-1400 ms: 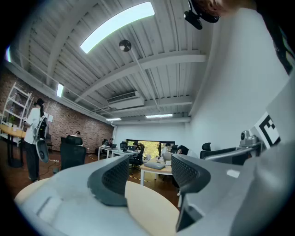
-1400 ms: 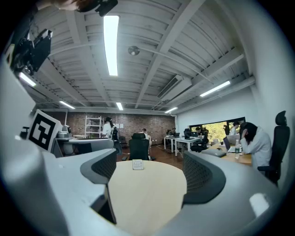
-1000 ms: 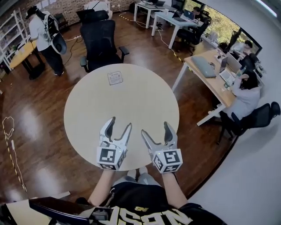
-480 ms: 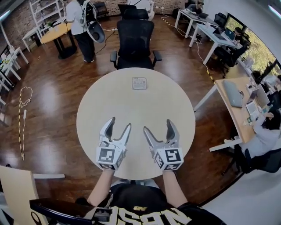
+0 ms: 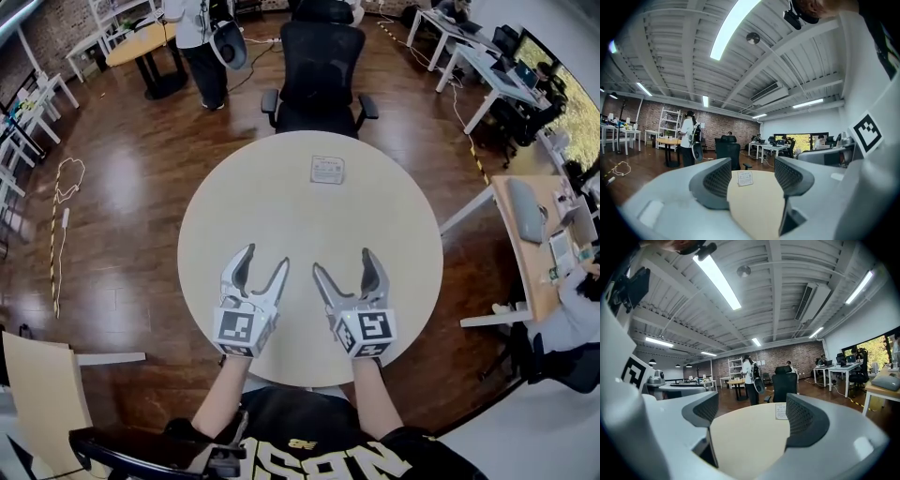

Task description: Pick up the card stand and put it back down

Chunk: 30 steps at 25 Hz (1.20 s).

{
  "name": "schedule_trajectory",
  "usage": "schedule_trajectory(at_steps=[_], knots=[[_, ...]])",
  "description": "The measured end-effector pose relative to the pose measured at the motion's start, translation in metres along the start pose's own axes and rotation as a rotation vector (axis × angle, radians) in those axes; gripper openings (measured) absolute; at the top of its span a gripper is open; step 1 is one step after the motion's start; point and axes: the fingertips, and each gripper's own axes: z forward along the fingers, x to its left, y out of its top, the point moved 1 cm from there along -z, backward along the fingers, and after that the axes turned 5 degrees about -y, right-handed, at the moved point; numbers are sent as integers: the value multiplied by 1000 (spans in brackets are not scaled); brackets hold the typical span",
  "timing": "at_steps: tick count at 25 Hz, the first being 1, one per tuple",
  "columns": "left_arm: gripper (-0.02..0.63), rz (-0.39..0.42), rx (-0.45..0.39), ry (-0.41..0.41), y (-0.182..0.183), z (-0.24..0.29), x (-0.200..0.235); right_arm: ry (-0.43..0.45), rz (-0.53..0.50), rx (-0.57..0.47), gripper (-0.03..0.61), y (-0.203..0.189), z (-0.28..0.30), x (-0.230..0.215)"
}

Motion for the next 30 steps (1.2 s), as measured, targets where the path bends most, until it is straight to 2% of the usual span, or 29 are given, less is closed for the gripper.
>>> schedule_trajectory(at_steps=[6, 11, 16, 24, 30], knots=[[285, 14, 21, -52, -2, 19, 28, -24, 1, 14, 448, -4, 26, 11], [285, 56, 15, -106, 12, 36, 69, -45, 1, 18, 448, -6, 44, 10], [287, 87, 13, -90, 34, 54, 113, -59, 5, 22, 449, -5, 59, 1], [288, 150, 33, -114, 44, 88, 175, -68, 0, 27, 448, -4, 78, -13], [316, 230, 103, -122, 43, 122, 215, -110, 18, 55, 448, -13, 86, -41]])
